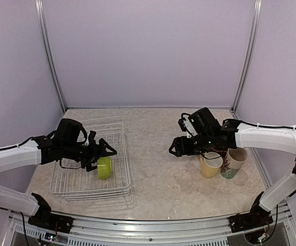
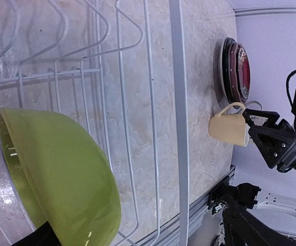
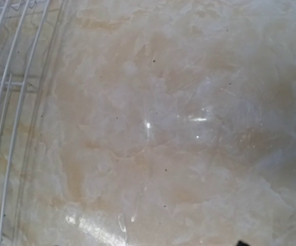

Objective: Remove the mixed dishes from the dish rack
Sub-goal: Adjust the bowl on the dish rack.

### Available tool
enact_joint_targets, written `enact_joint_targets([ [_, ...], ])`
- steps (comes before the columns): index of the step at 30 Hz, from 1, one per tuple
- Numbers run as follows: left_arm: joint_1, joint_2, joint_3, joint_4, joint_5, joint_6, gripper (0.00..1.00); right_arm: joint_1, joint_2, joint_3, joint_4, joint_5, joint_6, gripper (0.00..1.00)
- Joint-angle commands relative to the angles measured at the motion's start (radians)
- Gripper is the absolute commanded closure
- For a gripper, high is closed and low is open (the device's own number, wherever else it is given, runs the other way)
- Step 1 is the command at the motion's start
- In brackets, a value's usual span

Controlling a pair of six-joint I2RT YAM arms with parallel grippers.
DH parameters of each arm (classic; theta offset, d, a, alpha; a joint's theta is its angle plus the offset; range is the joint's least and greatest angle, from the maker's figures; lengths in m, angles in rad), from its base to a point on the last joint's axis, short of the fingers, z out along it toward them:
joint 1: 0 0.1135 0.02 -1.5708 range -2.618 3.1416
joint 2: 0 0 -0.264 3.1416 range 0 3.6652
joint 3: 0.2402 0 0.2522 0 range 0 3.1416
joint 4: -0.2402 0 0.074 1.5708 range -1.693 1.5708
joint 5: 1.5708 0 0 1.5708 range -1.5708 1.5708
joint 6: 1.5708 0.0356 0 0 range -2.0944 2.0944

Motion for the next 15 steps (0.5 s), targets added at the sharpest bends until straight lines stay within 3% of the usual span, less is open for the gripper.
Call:
enact_joint_targets([
  [1, -0.046, 0.028, 0.093, -0.099, -0.039, 0.098, 0.07, 0.014, 0.014, -0.013, 0.008, 0.000, 0.006, 0.30],
  [15, -0.069, 0.128, 0.222, -0.349, -0.155, 0.128, 0.16, 0.015, 0.008, -0.025, 0.011, 0.001, 0.010, 0.30],
])
